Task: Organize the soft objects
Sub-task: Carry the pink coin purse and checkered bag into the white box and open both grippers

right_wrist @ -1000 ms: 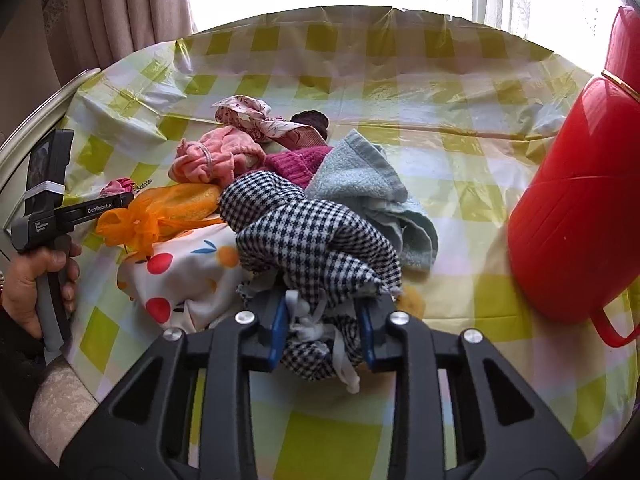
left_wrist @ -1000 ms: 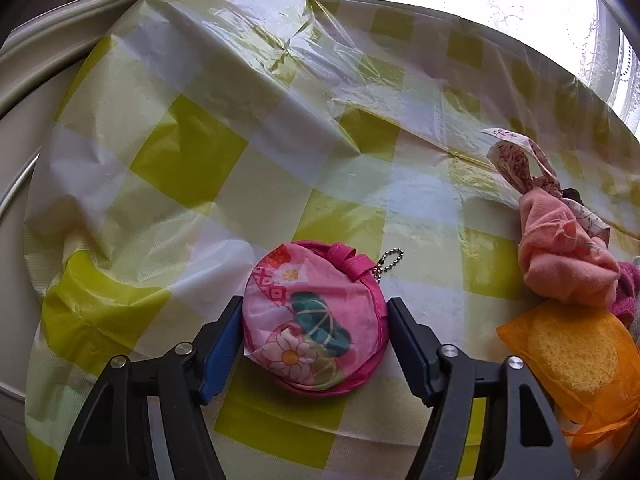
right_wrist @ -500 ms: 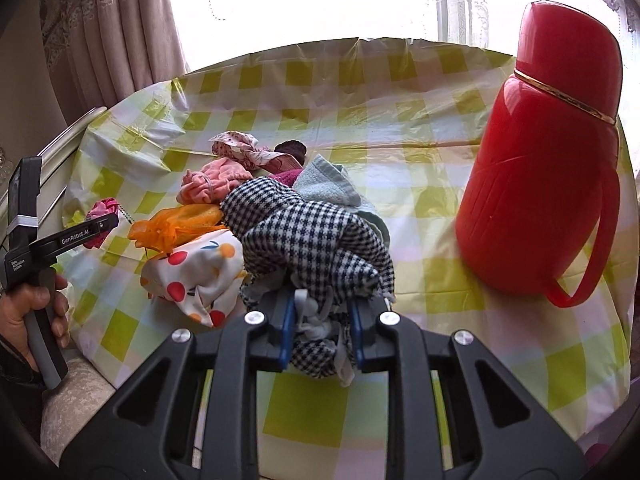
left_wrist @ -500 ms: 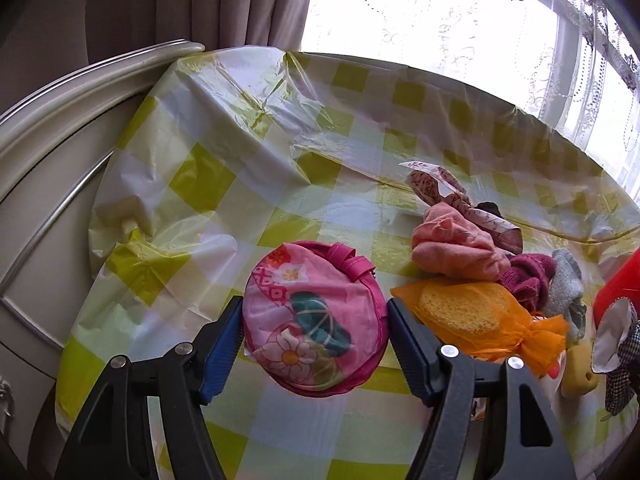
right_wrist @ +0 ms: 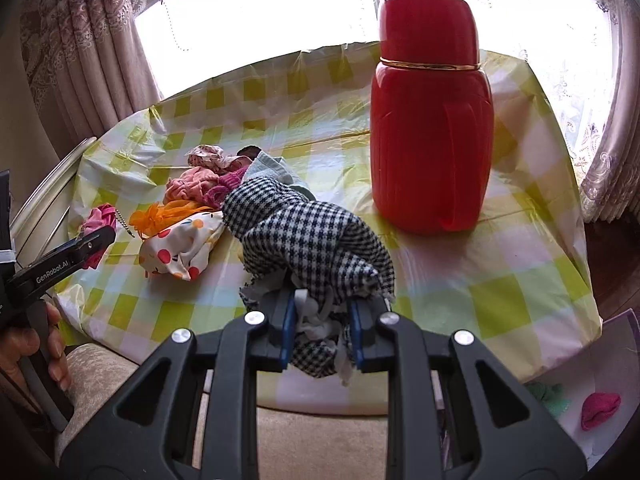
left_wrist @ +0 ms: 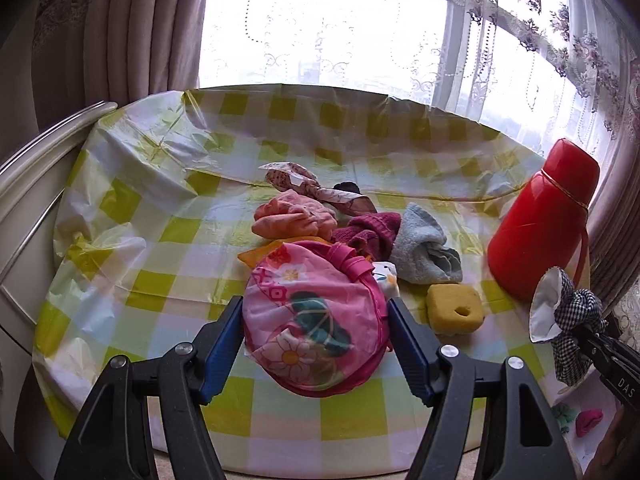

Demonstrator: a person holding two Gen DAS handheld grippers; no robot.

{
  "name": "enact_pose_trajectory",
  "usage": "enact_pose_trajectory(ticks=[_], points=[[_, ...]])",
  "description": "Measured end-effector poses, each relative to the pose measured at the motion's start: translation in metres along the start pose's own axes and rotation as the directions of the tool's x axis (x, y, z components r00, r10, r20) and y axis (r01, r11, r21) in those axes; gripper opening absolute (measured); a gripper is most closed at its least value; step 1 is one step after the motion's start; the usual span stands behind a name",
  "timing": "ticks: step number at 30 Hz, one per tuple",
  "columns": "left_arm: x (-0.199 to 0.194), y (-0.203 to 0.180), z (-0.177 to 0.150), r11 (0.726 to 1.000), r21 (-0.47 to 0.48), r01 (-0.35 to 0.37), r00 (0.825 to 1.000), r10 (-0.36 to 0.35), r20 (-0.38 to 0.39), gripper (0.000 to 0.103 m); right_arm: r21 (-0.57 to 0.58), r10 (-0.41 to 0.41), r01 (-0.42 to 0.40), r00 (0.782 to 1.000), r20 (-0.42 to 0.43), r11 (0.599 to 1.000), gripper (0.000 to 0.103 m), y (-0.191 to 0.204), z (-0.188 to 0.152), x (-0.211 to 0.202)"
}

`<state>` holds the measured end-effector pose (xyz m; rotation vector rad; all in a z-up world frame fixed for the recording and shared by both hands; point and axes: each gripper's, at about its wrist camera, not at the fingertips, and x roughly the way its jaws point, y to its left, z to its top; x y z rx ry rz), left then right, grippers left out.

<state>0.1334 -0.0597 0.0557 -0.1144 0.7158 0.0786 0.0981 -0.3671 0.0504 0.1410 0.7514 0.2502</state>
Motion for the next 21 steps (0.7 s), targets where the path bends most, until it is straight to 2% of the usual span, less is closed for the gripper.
enact_pose_trajectory(ticks=[8,13,21], points=[[-0.022,-0.067,-0.015,0.986,0.089,0.139,0.990,-0.137,-0.027,0.070,0.068,-0.095,0.096,0.995,-0.021,0.993,0.025,-0.005,-0.002,-0.004],[-0.031,-0.101,-0.022,0.969,0.130,0.208,0.978,-0.204,-0.048,0.070,0.138,-0.186,0.192,0.981,-0.055,0.972,0.025,-0.061,-0.028,-0.040],[-0.046,-0.153,-0.033,0.925,0.186,0.331,0.943,-0.318,-0.093,0.071,0.209,-0.325,0.346,0.937,-0.128,0.915,0.025,-0.131,-0.067,-0.085]])
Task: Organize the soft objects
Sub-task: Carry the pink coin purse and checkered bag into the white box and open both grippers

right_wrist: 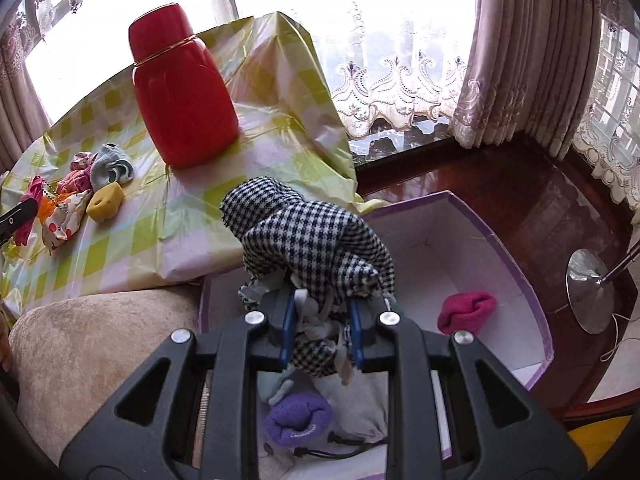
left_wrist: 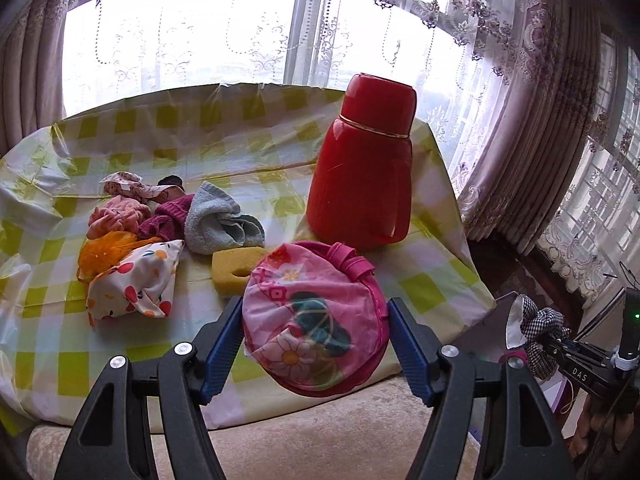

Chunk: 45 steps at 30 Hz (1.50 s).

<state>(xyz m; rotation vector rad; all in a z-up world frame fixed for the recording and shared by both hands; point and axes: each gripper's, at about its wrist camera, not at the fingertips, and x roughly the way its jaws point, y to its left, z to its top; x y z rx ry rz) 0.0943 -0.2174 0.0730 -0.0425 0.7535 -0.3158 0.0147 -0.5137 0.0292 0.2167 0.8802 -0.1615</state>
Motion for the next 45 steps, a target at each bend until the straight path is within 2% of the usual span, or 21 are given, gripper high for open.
enact_pose_trajectory(ticks=[6,9,12,14,16,18,22,32,34,37,39,45], points=[[0.002,-0.052,-0.003,0.992,0.074,0.104,0.994,-0.102,-0.032,0.071,0.075,-0.083,0.087,0.995,-0.048,0.993,0.026,-0.048,-0.021,-0.002],[0.005,-0.078,-0.005,0.981,0.112,0.159,0.987,-0.154,-0.056,0.071,0.096,-0.107,0.115,0.991,-0.083,0.989,0.031,-0.066,-0.028,-0.001],[0.010,-0.107,-0.009,0.967,0.156,0.203,0.978,-0.193,-0.080,0.071,0.123,-0.132,0.145,0.986,-0.105,0.982,0.031,-0.083,-0.034,0.000],[0.013,-0.124,-0.010,0.956,0.182,0.230,0.972,-0.215,-0.099,0.071,0.136,-0.138,0.154,0.983,-0.120,0.979,0.039,-0.092,-0.039,0.001],[0.017,-0.141,-0.013,0.942,0.211,0.261,0.964,-0.240,-0.117,0.071,0.141,-0.141,0.161,0.980,-0.138,0.977,0.060,-0.100,-0.042,0.002],[0.018,-0.157,-0.015,0.928,0.236,0.287,0.956,-0.262,-0.134,0.071,0.153,-0.170,0.188,0.977,-0.126,0.970,0.064,-0.109,-0.045,-0.002],[0.026,-0.184,-0.019,0.903,0.267,0.336,0.939,-0.298,-0.173,0.071,0.199,-0.197,0.214,0.975,-0.104,0.956,0.065,-0.128,-0.044,-0.012],[0.041,-0.250,-0.014,0.834,0.303,0.461,0.884,-0.403,-0.237,0.073,0.293,-0.261,0.261,0.965,-0.039,0.920,0.066,-0.156,-0.031,-0.032],[0.048,-0.263,-0.008,0.800,0.286,0.528,0.845,-0.461,-0.271,0.077,0.298,-0.262,0.259,0.964,-0.031,0.919,0.066,-0.157,-0.029,-0.034],[0.057,-0.266,0.000,0.817,0.277,0.505,0.859,-0.444,-0.256,0.085,0.298,-0.256,0.252,0.966,-0.025,0.921,0.067,-0.155,-0.028,-0.036],[0.059,-0.260,0.003,0.822,0.273,0.499,0.862,-0.440,-0.251,0.085,0.292,-0.251,0.247,0.968,-0.024,0.924,0.067,-0.153,-0.028,-0.036],[0.053,-0.225,0.013,0.869,0.257,0.423,0.905,-0.392,-0.163,0.085,0.279,-0.233,0.230,0.972,-0.021,0.932,0.067,-0.143,-0.026,-0.035]])
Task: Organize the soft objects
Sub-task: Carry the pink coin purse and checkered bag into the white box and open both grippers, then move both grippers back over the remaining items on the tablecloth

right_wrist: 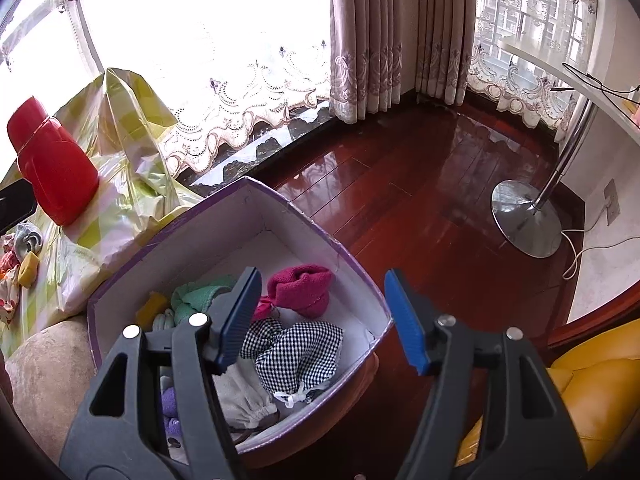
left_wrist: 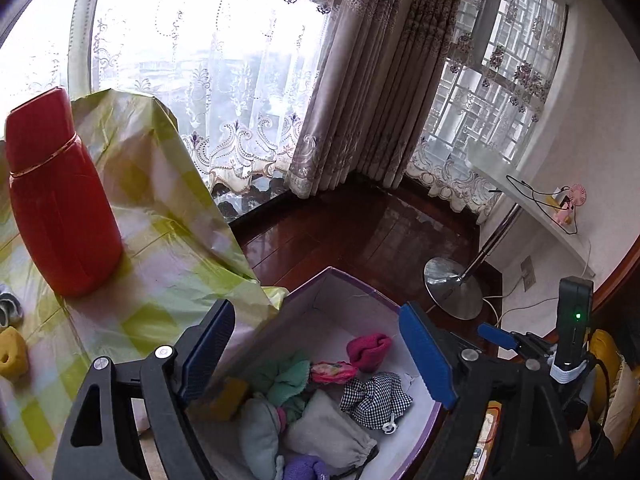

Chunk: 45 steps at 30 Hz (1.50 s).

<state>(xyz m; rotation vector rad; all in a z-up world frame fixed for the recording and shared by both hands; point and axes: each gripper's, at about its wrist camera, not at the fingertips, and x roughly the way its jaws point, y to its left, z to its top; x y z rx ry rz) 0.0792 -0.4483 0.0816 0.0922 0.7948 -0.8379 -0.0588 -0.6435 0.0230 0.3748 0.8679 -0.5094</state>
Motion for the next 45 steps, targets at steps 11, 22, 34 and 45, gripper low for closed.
enact_pose_trajectory(ticks=[11,22,34,45], points=[[-0.057,0.071,-0.025,0.987,-0.021,-0.157,0.985,0.158,0.073,0.085,-0.103,0.109,-0.108,0.994,0.000,0.989,0.069,0.060,-0.001,-0.008],[-0.122,0.164,-0.066,0.927,-0.190,-0.322,0.931,0.346,0.111,0.085,-0.270,0.280,-0.280,0.959,-0.040,0.921,0.069,0.175,-0.011,-0.016],[-0.182,0.277,-0.119,0.776,-0.507,-0.375,0.884,0.465,0.058,0.085,-0.400,0.417,-0.422,0.903,-0.106,0.813,0.069,0.296,-0.025,-0.021],[-0.195,0.354,-0.156,0.626,-0.692,-0.360,0.886,0.463,-0.042,0.085,-0.471,0.450,-0.473,0.877,-0.170,0.744,0.069,0.382,-0.036,-0.002]])
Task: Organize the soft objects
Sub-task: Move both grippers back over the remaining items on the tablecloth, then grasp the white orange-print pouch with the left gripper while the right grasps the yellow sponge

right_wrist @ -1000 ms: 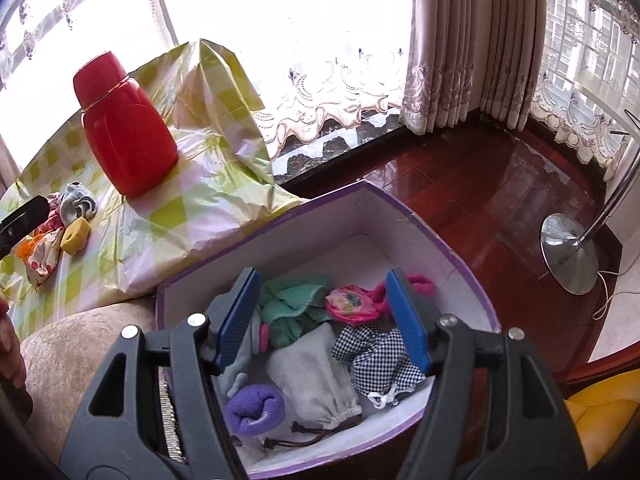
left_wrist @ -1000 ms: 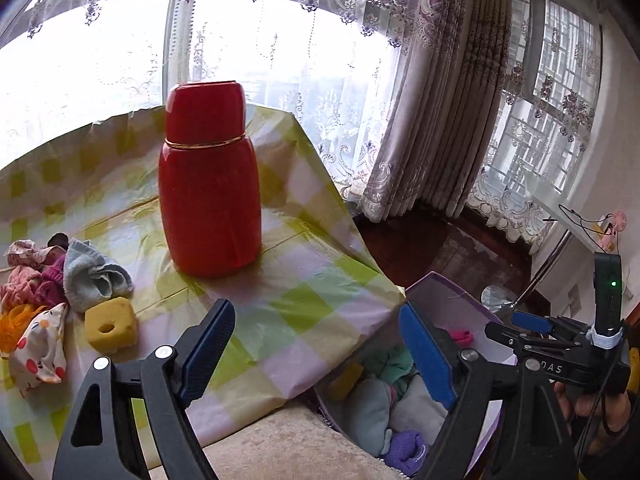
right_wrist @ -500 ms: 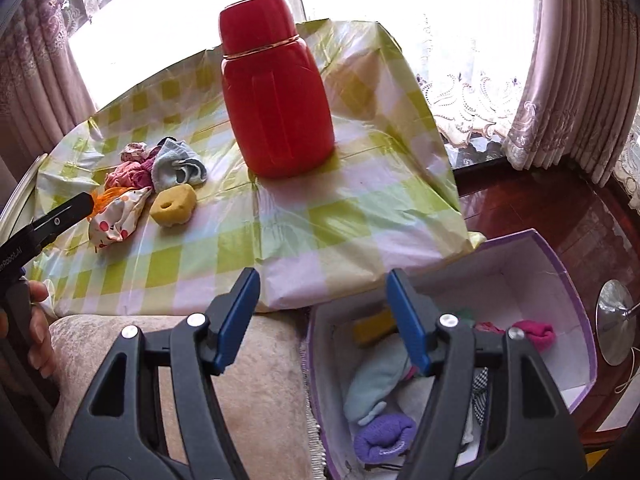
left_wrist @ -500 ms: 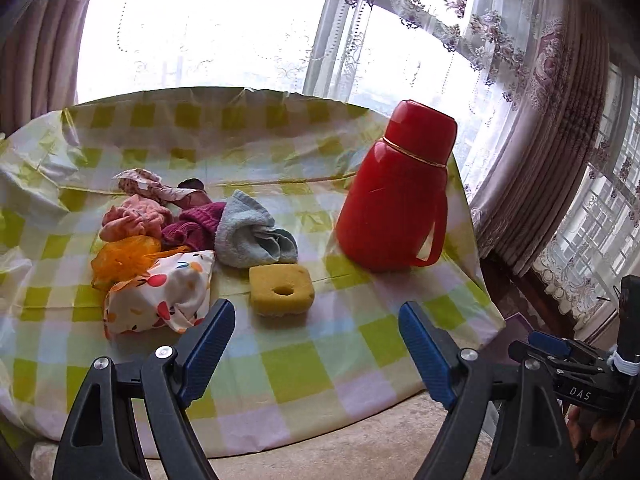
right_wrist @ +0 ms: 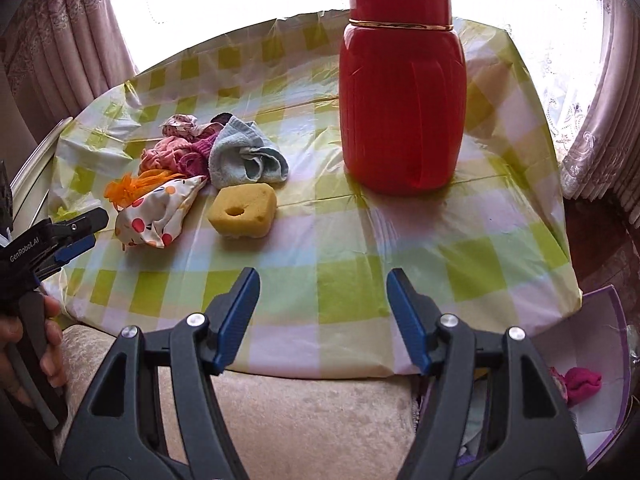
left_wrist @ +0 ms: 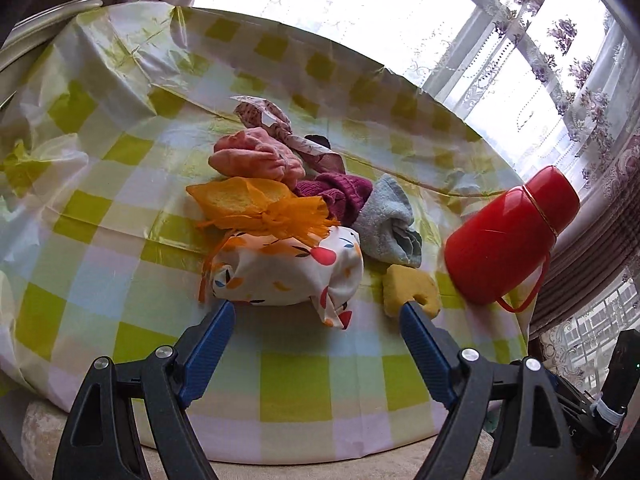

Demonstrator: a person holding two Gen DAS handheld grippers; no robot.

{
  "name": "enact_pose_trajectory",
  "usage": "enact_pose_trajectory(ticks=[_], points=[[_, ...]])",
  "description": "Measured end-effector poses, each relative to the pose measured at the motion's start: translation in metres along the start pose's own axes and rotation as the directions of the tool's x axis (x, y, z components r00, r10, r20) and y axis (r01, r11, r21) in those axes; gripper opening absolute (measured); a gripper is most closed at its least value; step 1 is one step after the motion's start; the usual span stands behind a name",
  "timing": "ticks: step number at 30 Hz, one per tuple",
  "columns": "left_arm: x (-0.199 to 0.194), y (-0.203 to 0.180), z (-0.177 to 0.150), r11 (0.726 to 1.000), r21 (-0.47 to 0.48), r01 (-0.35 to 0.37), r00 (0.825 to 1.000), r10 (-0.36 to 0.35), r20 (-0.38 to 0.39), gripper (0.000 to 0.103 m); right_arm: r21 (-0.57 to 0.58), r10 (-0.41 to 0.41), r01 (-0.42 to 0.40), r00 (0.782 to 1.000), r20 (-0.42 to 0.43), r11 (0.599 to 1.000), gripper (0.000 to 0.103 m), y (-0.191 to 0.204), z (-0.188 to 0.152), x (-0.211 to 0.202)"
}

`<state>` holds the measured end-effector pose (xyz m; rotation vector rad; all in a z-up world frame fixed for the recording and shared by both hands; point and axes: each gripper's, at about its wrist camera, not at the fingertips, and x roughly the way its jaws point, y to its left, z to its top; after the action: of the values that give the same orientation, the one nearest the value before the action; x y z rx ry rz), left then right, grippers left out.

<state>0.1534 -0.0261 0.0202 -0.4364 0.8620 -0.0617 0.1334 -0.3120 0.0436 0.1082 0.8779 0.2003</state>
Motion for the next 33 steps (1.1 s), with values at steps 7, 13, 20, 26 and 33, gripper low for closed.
enact_pose_trajectory(ticks=[7,13,20,26,33], points=[[0.029,0.020,0.011,0.999,-0.049,-0.003,0.997,0.000,-0.074,0.093,-0.050,0.023,-0.024,1.000,-0.020,0.998,0.069,0.033,0.019,0.037],[0.056,0.022,0.021,0.999,-0.048,0.005,0.993,-0.011,-0.120,0.100,-0.094,0.021,-0.026,0.999,-0.045,0.995,0.069,0.059,0.033,0.070],[0.075,0.018,0.034,1.000,-0.025,-0.017,0.994,0.014,-0.106,0.101,-0.111,-0.002,-0.006,0.997,-0.072,0.994,0.069,0.077,0.046,0.107],[0.088,0.018,0.036,1.000,0.004,-0.005,0.995,0.005,-0.097,0.095,-0.109,-0.018,0.009,0.997,-0.080,0.994,0.069,0.083,0.052,0.127],[0.087,0.010,0.034,0.998,0.057,0.008,0.998,-0.004,-0.068,0.075,-0.118,-0.027,0.018,0.997,-0.075,0.993,0.064,0.087,0.050,0.136]])
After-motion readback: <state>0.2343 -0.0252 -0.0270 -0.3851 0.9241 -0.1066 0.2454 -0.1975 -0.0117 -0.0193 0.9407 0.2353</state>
